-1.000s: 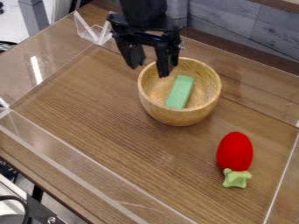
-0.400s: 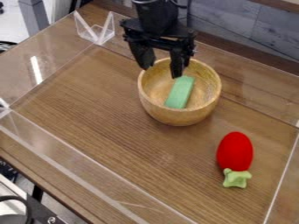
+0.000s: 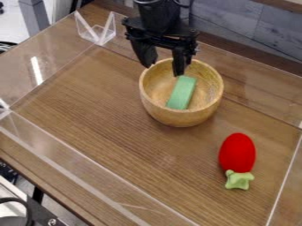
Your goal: Move the red fruit to the right
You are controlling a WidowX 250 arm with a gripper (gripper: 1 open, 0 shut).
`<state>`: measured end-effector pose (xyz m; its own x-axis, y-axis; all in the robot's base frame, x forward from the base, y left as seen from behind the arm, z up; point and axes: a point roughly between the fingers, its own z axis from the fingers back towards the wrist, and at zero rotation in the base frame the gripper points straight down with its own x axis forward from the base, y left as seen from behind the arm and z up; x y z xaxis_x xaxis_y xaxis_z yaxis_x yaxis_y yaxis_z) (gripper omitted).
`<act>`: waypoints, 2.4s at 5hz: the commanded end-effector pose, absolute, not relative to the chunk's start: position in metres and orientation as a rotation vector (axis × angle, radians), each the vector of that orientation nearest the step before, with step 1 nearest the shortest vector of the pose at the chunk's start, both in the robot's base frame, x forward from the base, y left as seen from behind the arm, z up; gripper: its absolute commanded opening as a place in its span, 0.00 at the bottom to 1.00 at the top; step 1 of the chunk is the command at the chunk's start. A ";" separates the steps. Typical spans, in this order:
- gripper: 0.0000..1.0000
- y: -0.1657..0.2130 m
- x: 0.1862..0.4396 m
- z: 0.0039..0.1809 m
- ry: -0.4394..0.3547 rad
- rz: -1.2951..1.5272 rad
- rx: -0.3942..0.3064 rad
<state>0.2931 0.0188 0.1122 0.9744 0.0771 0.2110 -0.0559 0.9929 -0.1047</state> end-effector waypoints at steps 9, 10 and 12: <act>1.00 0.006 0.292 0.132 -0.278 0.190 -0.057; 1.00 0.008 0.294 0.127 -0.272 0.235 -0.040; 1.00 0.001 0.298 0.124 -0.242 0.258 -0.032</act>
<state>0.2886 0.0007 0.1108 0.9476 0.2571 0.1898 -0.2520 0.9664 -0.0512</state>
